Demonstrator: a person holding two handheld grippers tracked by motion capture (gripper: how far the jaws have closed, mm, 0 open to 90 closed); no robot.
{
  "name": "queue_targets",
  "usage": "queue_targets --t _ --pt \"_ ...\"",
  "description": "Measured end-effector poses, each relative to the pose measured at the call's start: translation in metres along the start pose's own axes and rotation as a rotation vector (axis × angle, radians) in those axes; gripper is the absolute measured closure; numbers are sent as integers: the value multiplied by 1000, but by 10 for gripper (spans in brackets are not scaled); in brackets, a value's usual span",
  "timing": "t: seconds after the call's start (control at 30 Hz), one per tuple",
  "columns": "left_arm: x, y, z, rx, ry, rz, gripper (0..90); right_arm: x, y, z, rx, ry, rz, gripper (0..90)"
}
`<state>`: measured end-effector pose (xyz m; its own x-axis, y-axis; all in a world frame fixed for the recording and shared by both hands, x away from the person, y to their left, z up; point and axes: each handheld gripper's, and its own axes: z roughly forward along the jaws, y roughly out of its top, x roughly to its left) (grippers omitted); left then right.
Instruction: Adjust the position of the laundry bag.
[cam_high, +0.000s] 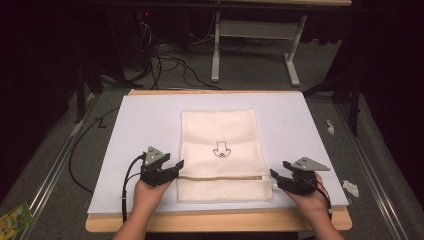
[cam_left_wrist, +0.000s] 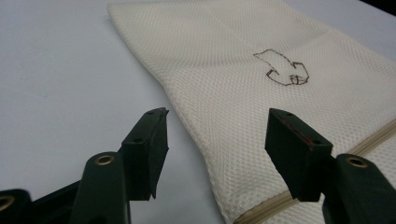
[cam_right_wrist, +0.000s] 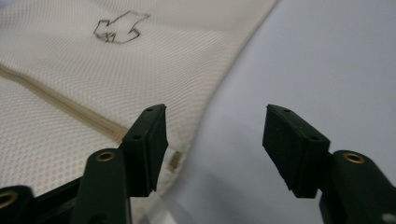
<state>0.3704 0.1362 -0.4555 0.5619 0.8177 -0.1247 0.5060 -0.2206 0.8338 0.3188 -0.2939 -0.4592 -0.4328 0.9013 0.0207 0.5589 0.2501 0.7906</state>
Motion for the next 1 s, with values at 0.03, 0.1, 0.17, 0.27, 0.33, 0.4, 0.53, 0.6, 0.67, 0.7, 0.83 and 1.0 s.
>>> queue_targets --t 0.03,0.1,0.17,0.27,0.33,0.4,0.53,0.6,0.67,0.7,0.83,1.0 --pt "0 0 1 2 1 -1 395 4 1 6 25 -3 -12 472" --pt "0 1 1 -8 -12 -20 393 10 3 17 66 18 2 584" --pt "-2 1 1 -9 -19 -17 394 10 3 19 71 24 2 613" --pt "-4 0 2 5 -31 -2 408 11 1 22 105 47 0 744" --pt "-6 -1 3 20 -39 4 433 12 1 22 111 38 -13 842" --pt "-9 -2 7 38 -42 5 458 10 1 21 113 40 -10 864" --pt "-16 -5 17 78 -28 15 551 10 0 18 108 31 -21 894" --pt "-18 -4 19 67 -22 18 560 8 -1 15 107 17 -23 900" --pt "-20 -2 20 62 -30 29 559 4 -4 10 112 10 -17 900" --pt "-21 -2 20 59 -31 29 552 2 -7 5 117 -3 -21 900" --pt "-23 -2 19 48 -34 44 488 -3 -18 -13 136 7 6 895" --pt "-22 -1 17 27 -36 46 443 1 -26 -32 113 -6 22 719"
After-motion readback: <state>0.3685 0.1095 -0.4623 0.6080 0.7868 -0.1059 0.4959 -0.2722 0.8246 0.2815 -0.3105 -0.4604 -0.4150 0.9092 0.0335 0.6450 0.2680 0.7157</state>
